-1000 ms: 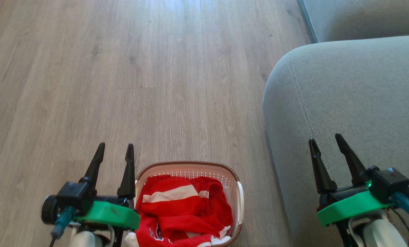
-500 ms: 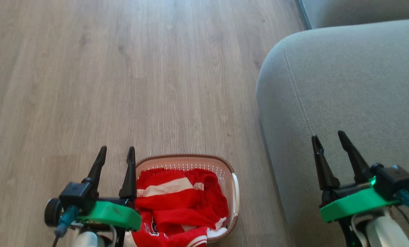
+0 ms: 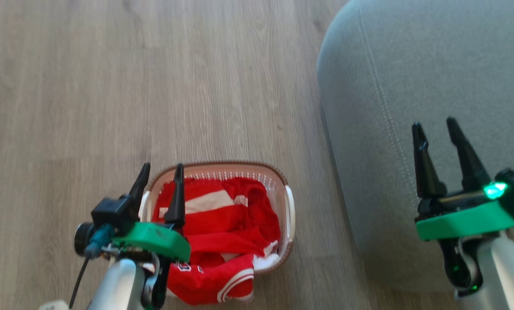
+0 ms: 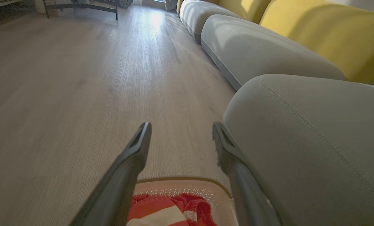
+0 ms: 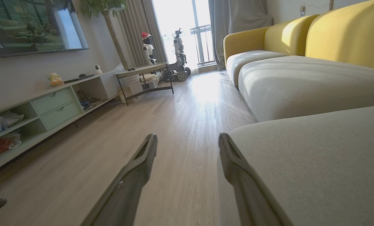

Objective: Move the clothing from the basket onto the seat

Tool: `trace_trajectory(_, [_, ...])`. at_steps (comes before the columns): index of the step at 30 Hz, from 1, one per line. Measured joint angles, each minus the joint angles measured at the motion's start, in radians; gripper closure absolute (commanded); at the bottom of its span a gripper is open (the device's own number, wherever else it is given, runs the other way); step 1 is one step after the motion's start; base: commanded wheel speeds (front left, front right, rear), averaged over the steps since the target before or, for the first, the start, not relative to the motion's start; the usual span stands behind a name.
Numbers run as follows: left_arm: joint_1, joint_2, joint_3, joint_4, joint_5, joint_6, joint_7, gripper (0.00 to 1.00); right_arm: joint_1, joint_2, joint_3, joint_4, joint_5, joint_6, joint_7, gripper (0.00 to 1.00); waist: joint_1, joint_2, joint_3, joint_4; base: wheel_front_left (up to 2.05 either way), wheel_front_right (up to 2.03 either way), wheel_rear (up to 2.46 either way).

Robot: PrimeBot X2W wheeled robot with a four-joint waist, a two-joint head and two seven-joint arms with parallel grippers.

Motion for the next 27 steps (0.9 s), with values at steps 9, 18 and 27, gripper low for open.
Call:
trace_trajectory(9, [-0.197, -0.001, -0.053, 0.174, -0.030, 0.001, 0.000, 0.00, -0.109, -0.026, -0.015, -0.091, 0.065, 0.000, -0.001, 0.00, 0.0001, 0.0000, 0.155, -0.024, 0.00, 0.00, 0.00])
trace_trajectory(18, [-0.345, -0.003, -0.096, 0.432, -0.092, -0.026, 0.041, 0.00, -0.190, -0.046, -0.013, -0.144, 0.089, 0.000, -0.001, 0.00, 0.0002, 0.0000, 0.293, -0.049, 0.00, 0.00, 0.00])
trace_trajectory(27, [-0.492, -0.006, -0.149, 0.672, -0.150, -0.051, 0.061, 0.00, -0.247, -0.075, 0.008, -0.208, 0.106, 0.000, -0.001, 0.00, 0.0001, 0.0000, 0.396, -0.081, 0.00, 0.00, 0.00])
